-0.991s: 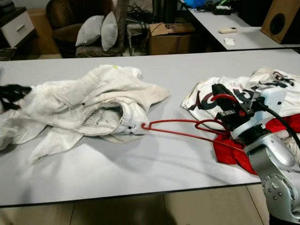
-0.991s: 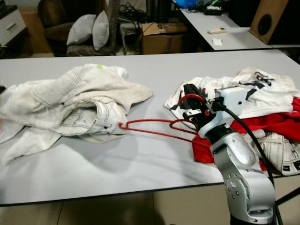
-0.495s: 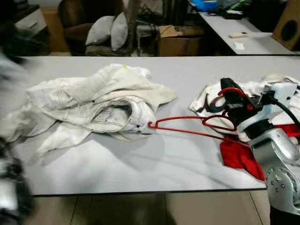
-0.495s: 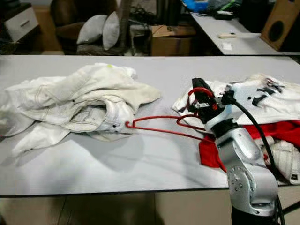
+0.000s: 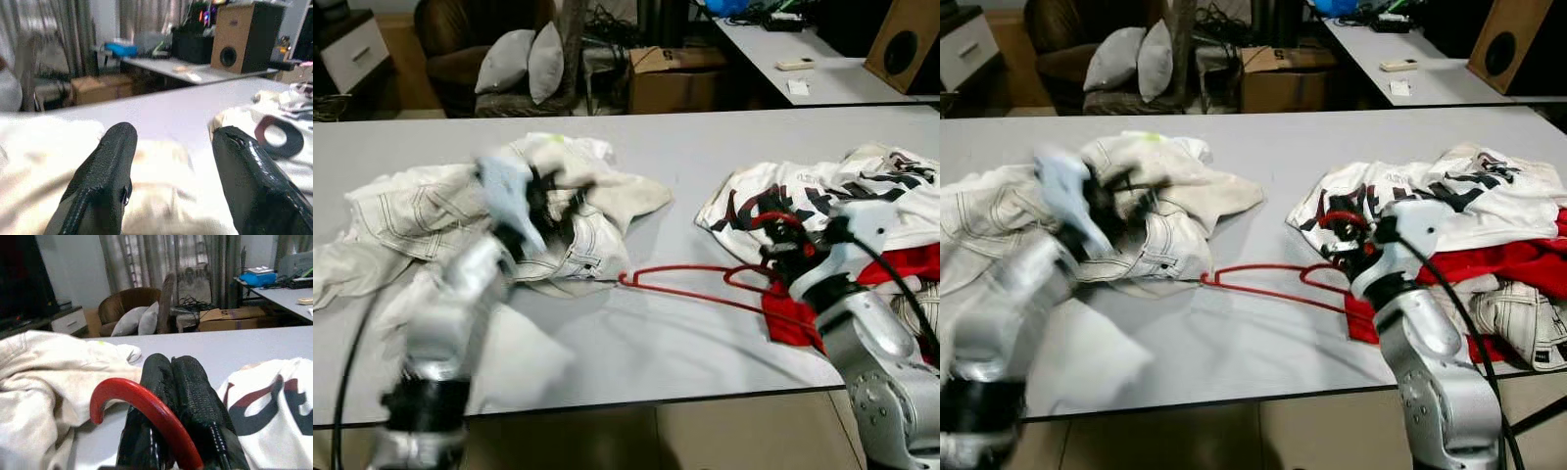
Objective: Hang hanger
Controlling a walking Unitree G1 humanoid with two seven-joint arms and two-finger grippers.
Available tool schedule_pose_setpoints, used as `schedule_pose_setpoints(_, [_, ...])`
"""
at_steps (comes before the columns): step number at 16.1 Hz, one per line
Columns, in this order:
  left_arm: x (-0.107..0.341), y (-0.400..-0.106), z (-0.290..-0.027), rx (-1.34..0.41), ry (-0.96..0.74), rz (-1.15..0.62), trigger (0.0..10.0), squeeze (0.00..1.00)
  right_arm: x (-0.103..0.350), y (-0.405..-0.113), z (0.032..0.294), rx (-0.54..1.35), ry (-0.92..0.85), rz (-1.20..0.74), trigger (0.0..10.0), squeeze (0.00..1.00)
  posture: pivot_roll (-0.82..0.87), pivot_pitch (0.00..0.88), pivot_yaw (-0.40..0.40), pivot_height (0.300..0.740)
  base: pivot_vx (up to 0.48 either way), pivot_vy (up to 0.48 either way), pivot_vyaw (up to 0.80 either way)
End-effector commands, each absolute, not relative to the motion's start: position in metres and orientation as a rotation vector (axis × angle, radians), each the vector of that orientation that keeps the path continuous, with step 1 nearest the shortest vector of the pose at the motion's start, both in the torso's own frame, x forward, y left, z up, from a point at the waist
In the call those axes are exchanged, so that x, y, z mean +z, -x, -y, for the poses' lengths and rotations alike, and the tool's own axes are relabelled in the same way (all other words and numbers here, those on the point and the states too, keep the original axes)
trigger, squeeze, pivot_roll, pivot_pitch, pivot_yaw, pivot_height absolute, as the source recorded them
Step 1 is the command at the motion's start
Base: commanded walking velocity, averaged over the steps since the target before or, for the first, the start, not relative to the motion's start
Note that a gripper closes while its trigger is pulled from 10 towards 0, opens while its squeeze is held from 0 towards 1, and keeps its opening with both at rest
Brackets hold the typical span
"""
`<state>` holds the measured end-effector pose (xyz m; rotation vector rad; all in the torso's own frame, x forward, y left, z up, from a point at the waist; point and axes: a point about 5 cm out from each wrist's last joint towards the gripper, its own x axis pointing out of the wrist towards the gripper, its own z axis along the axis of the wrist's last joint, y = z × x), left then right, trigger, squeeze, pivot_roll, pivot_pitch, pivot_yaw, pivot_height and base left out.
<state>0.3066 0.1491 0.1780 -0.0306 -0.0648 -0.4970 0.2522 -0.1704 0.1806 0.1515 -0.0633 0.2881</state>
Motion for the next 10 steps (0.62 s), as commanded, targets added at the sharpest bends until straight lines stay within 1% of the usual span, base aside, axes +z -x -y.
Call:
schedule_pose_setpoints(1, [0.179, -0.305, -0.147, -0.478, 0.006, 0.070, 10.0, 0.00, 0.180, -0.249, 0.168, 0.294, -0.112, 0.054, 10.0, 0.00, -0.08, 0.037, 0.027, 0.740, -0.244, 0.000, 0.00])
schedule_pose_setpoints(2, [0.167, -0.298, -0.141, -0.479, -0.016, 0.033, 10.0, 0.00, 0.177, -0.246, 0.167, 0.301, -0.080, 0.036, 10.0, 0.00, -0.08, 0.047, 0.019, 0.740, -0.281, 0.000, 0.00])
schedule_pose_setpoints(4, [0.163, -0.291, -0.138, -0.463, -0.013, 0.009, 10.0, 0.00, 0.177, -0.244, 0.168, 0.300, -0.077, 0.032, 10.0, 0.00, -0.09, 0.058, 0.013, 0.740, -0.317, 0.000, 0.00])
schedule_pose_setpoints(7, [0.161, -0.288, -0.135, -0.469, -0.057, 0.011, 10.0, 0.00, 0.178, -0.240, 0.167, 0.303, -0.080, 0.027, 10.0, 0.00, -0.09, 0.065, 0.011, 0.740, -0.350, 0.000, 0.00])
schedule_pose_setpoints(10, [0.162, -0.288, -0.131, -0.483, -0.073, 0.010, 10.0, 0.00, 0.178, -0.239, 0.167, 0.309, -0.067, 0.027, 10.0, 0.00, -0.09, 0.066, 0.027, 0.740, -0.334, 0.000, 0.00])
